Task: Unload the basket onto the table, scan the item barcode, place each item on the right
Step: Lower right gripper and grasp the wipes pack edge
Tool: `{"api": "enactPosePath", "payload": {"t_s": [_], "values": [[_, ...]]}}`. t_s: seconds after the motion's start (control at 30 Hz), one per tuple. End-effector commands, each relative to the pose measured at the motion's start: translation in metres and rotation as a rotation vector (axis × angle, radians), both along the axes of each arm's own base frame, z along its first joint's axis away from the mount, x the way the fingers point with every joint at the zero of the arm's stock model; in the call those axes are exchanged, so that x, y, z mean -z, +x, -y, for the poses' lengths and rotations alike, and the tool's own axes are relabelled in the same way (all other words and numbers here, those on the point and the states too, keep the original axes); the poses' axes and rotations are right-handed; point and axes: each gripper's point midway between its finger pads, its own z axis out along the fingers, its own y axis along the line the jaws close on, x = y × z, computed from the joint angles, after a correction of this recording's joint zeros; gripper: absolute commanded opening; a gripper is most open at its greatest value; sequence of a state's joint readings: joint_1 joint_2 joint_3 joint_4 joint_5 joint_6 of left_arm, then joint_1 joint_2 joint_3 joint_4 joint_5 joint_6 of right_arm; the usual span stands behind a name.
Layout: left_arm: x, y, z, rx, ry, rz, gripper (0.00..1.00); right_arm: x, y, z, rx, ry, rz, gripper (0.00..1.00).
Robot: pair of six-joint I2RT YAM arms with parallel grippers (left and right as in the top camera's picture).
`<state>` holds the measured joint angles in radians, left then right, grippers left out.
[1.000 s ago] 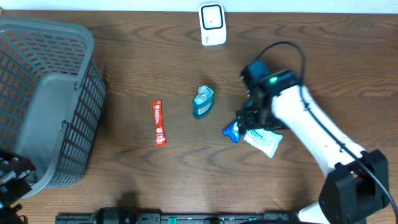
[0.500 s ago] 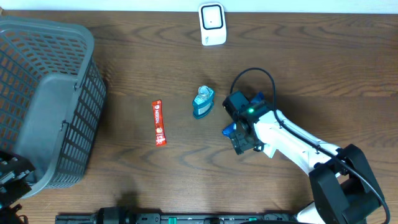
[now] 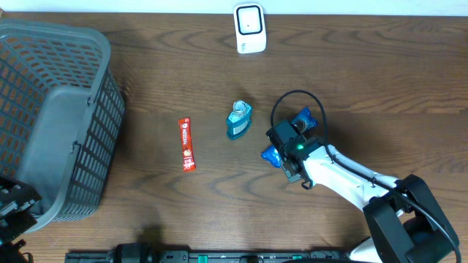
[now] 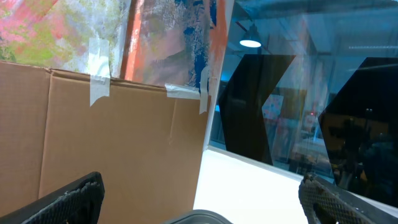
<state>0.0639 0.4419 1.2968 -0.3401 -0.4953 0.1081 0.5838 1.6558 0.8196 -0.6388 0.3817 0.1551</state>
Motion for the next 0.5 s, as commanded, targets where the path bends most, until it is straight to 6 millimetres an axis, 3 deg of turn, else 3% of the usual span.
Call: {"api": "enactPosePath", "payload": {"t_s": [0.0, 0.07, 0.17, 0.27, 0.37, 0.4, 0.47], "values": [[-0.003, -0.005, 0.001, 0.003, 0.004, 0.017, 1.00, 0.009, -0.008, 0.021, -0.006, -0.119, -0.007, 0.18], [-0.003, -0.005, 0.001, 0.004, 0.004, 0.017, 1.00, 0.009, -0.008, 0.021, 0.003, -0.115, -0.002, 0.03], [-0.003, -0.005, 0.001, 0.003, 0.004, 0.017, 1.00, 0.008, -0.008, 0.016, 0.040, -0.080, -0.002, 0.01], [-0.003, -0.005, 0.001, 0.004, 0.004, 0.017, 1.00, 0.000, -0.011, -0.003, 0.041, 0.021, -0.053, 0.01], [-0.003, -0.005, 0.001, 0.004, 0.004, 0.017, 1.00, -0.025, -0.017, -0.036, 0.031, 0.190, -0.144, 0.01], [-0.003, -0.005, 0.001, 0.004, 0.004, 0.017, 1.00, -0.047, -0.023, -0.054, 0.031, 0.297, -0.205, 0.01], [-0.003, -0.005, 0.001, 0.004, 0.004, 0.017, 1.00, -0.070, -0.028, -0.066, 0.032, 0.390, -0.257, 0.01]]}}
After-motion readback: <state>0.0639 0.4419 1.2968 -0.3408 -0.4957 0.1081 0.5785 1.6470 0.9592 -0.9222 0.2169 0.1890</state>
